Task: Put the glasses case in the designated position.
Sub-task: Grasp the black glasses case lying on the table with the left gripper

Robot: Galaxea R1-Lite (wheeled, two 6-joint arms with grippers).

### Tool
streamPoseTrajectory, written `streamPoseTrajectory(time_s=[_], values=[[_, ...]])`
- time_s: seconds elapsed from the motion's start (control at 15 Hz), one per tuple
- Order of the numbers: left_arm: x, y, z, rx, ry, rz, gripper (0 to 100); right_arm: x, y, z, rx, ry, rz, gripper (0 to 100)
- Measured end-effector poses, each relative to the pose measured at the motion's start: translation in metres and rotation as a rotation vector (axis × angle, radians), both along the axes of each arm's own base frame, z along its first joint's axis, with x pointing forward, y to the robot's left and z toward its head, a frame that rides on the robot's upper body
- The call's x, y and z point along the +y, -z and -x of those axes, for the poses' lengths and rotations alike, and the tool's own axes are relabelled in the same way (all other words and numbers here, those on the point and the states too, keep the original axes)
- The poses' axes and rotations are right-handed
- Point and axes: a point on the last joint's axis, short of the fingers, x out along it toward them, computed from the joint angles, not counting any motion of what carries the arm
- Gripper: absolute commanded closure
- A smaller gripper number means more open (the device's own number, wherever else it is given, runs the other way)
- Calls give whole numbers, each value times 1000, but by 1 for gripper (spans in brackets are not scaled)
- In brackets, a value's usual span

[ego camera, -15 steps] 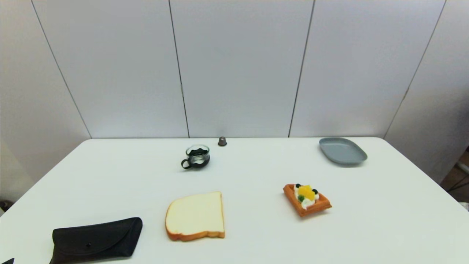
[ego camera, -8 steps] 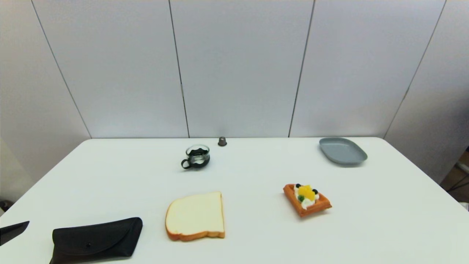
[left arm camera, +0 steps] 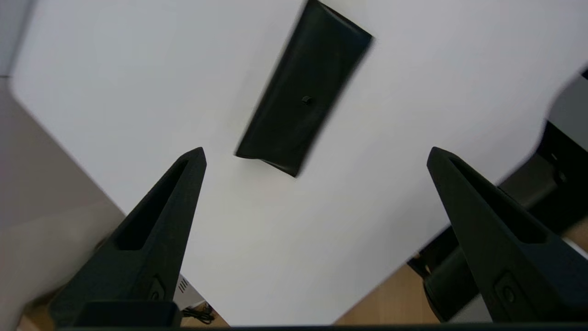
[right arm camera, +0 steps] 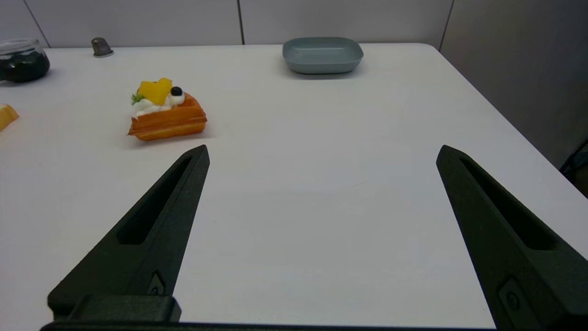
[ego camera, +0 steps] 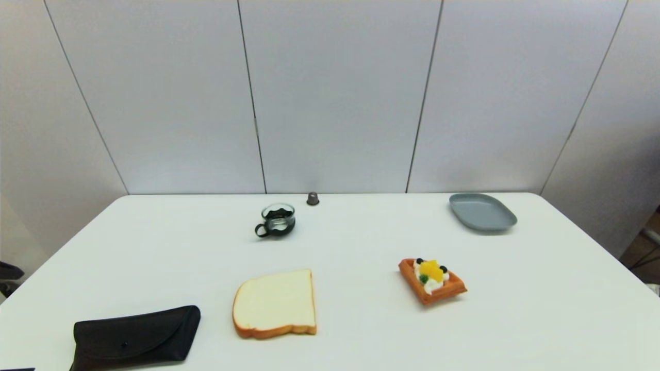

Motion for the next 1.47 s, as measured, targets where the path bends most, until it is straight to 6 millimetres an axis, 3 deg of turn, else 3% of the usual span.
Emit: streamPoseTrajectory(time_s=[0.2,0.47,0.8,1.2,1.47], values=[[2,-2,-12,43,38,-23,0,0,0,0,0,0,2,0],[7,-1,-44,96,49,-27,0,0,0,0,0,0,1,0],[11,21,-77,214,153,-87,0,0,0,0,0,-1,0,0],[12,48,-97,244,178,-141,0,0,0,0,1,0,0,0],[11,63,-100,292,223,-180,0,0,0,0,0,0,1,0]])
